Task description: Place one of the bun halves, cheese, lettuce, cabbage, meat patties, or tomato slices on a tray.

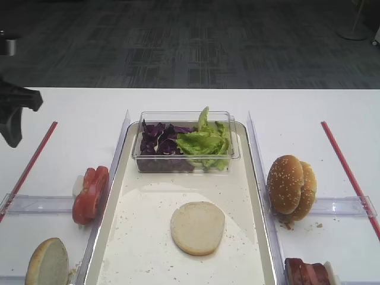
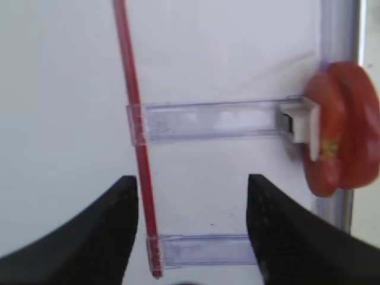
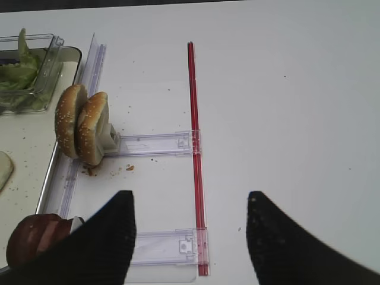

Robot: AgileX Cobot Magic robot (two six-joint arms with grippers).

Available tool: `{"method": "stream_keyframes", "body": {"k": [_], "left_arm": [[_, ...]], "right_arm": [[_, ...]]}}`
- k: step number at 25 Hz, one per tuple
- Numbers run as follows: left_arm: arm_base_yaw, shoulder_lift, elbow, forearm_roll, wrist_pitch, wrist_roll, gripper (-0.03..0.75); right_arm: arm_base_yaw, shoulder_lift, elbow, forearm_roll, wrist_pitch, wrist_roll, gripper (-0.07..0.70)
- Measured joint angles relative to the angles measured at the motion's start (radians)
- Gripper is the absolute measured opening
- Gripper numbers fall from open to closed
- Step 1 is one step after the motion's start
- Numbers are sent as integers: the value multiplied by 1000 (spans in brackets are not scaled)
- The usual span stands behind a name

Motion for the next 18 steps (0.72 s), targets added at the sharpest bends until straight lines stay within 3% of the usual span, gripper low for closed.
{"method": "stream_keyframes", "body": {"k": [6,12,18], "left_arm": [[117,0,0,-9,2,46,374],[119,-47,16,-25,2,56,374],[119,-190,146,-19,6,56,374]], "right_arm": [[0,0,0,0,0,0,445],[0,0,0,0,0,0,445],[0,0,0,0,0,0,445]]}}
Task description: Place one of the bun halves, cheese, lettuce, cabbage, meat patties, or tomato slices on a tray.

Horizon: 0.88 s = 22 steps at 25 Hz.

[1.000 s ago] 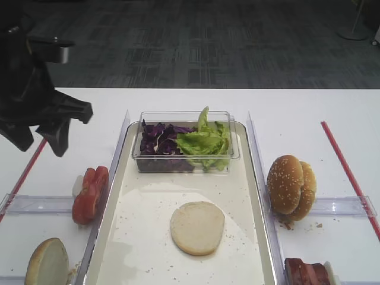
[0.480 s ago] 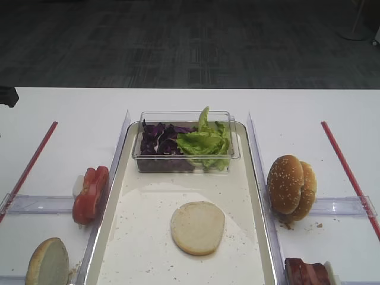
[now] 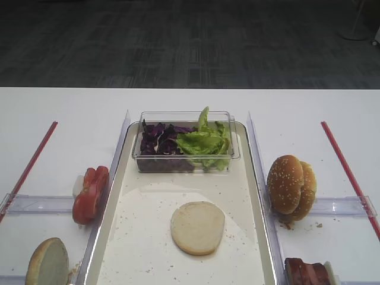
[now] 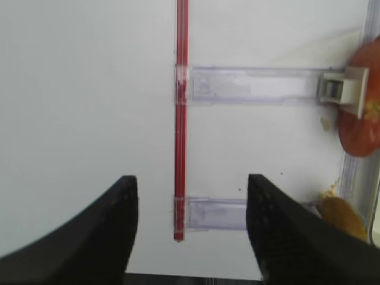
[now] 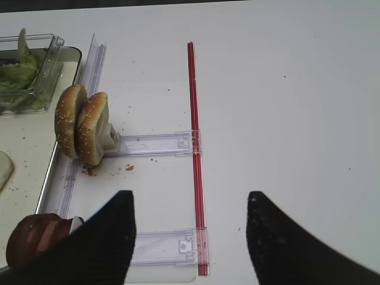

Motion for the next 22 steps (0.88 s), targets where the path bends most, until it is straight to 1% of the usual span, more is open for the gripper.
{"method": "stream_keyframes", "body": {"k": [4,7,15,17,20,22], "left_arm": [[0,-122,100,0,2,0,374],[0,-223,194,0,2,-4,374],[0,-493,470,-15,-33,-8,374],[0,-562,533,-17,-35,-8,374],[0,-672,600,-19,-35,-13,374],[0,-751,612,-21,-37,-25,374]], "right_arm": [[0,0,0,0,0,0,445],[0,0,0,0,0,0,445],[0,0,0,0,0,0,445],[0,0,0,0,0,0,445],[0,0,0,0,0,0,445],[0,0,0,0,0,0,445]]}}
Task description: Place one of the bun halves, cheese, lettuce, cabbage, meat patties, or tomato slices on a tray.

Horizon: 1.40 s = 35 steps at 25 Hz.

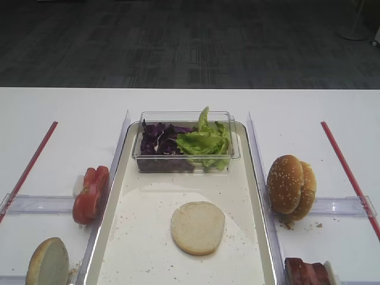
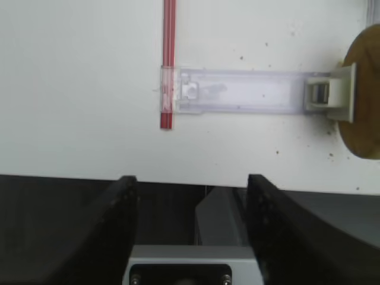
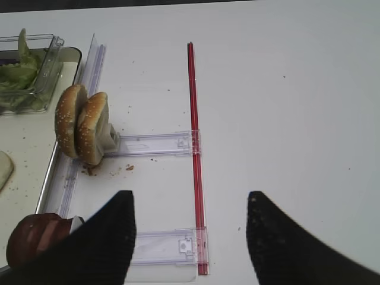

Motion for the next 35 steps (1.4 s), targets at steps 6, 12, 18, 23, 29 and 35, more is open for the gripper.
{"method": "stream_keyframes", "body": {"k": [6,12,18,23,29,35], "left_arm": [[0,-205,2,0,0,-1,374],[0,-377,21,0,-11,25,374],[0,-513,21,0,-11,34,374],[0,-629,21,0,-8,38,374],[0,-664,21,0,-4,44,374],[0,-666,21,0,-4,44,375]], "right_arm": [[0,0,0,0,0,0,445],[0,0,0,0,0,-2,445],[0,0,0,0,0,-2,445],[0,0,0,0,0,-2,445],[0,0,0,0,0,-2,445],[0,0,0,0,0,-2,445]]}}
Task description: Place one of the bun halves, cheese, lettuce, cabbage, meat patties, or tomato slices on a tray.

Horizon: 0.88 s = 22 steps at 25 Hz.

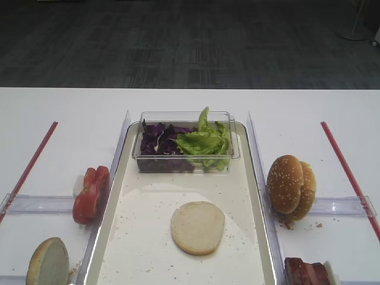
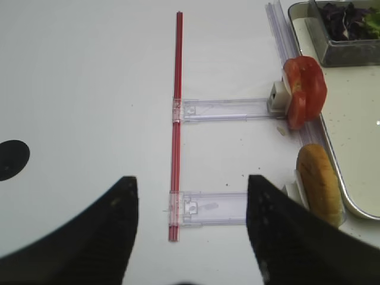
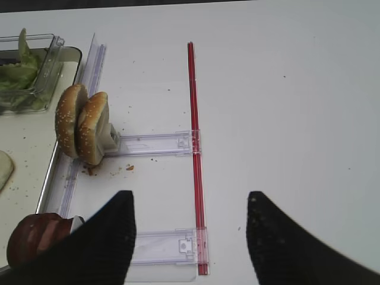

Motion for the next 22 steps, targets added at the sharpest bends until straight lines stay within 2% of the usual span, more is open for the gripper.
{"method": "stream_keyframes", "body": {"k": [22], "left_arm": [[0,-2,0,0,0,0,533]], "right_arm": [[0,0,0,0,0,0,445]]}}
